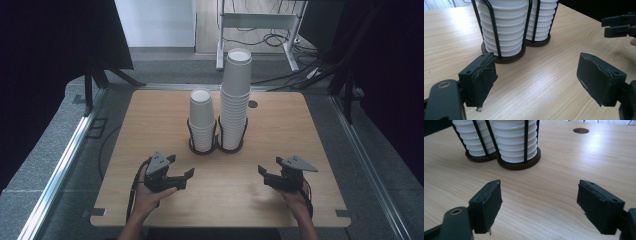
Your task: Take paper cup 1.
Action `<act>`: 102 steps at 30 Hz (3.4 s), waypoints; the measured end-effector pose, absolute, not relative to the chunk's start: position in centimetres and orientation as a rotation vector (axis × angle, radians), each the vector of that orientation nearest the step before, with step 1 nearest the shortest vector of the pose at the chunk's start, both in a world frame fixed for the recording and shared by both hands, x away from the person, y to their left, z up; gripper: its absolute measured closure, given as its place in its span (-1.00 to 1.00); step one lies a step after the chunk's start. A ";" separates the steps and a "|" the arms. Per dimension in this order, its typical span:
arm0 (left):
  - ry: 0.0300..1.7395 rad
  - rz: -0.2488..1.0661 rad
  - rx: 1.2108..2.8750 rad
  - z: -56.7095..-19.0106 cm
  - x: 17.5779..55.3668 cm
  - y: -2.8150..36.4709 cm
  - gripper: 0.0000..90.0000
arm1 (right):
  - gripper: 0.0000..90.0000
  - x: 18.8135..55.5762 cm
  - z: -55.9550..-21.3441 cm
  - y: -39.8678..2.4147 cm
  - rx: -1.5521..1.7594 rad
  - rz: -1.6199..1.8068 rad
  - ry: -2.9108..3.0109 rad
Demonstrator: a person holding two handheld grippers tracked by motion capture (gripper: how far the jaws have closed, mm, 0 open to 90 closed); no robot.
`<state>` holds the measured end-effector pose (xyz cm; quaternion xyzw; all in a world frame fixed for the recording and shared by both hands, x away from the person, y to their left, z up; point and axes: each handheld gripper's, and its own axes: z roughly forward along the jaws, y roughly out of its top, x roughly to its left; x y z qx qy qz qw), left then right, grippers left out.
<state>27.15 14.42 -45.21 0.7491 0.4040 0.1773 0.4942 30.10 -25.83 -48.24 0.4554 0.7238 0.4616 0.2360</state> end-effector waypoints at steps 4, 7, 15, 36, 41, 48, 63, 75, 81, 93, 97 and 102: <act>0.980 0.433 1.818 -45.3 27.2 14.5 -0.64 | -0.52 30.2 -48.9 -25.4 1.241 1.232 2.009; 0.971 0.442 1.823 -45.3 27.2 14.5 -0.63 | -0.51 30.1 -49.1 -24.8 1.235 1.235 2.024; 0.952 0.472 1.830 -45.1 26.9 14.7 -0.58 | -0.27 29.6 -47.7 -23.7 1.153 1.419 2.048; 0.993 0.470 1.802 -45.0 26.9 15.2 -0.60 | 0.40 30.7 -45.7 -22.9 1.020 1.571 2.047; 0.988 0.469 1.808 -44.9 26.8 15.2 -0.61 | 0.56 30.8 -45.5 -22.1 0.995 1.574 2.061; 1.012 0.452 1.799 -45.1 26.9 15.4 -0.63 | 0.73 31.3 -45.7 -20.7 0.953 1.582 2.102; 1.002 0.427 1.788 -44.6 26.9 15.3 -0.64 | 0.99 32.1 -45.2 -18.2 0.863 1.594 2.145; 1.003 0.430 1.774 -44.1 27.5 15.2 -0.65 | 0.99 34.4 -45.7 -15.5 0.864 1.634 2.150; 0.996 0.426 1.779 -44.2 27.8 14.9 -0.66 | 0.99 35.4 -46.1 -14.6 0.911 1.633 2.157; 1.011 0.443 1.783 -44.1 28.2 15.1 -0.65 | 0.99 36.5 -45.9 -11.8 0.876 1.609 2.212; 1.014 0.439 1.806 -44.2 28.3 15.3 -0.65 | 0.99 36.9 -46.0 -10.9 0.858 1.600 2.222; 1.014 0.439 1.803 -44.2 28.2 15.4 -0.65 | 0.99 37.7 -45.9 -10.3 0.870 1.602 2.216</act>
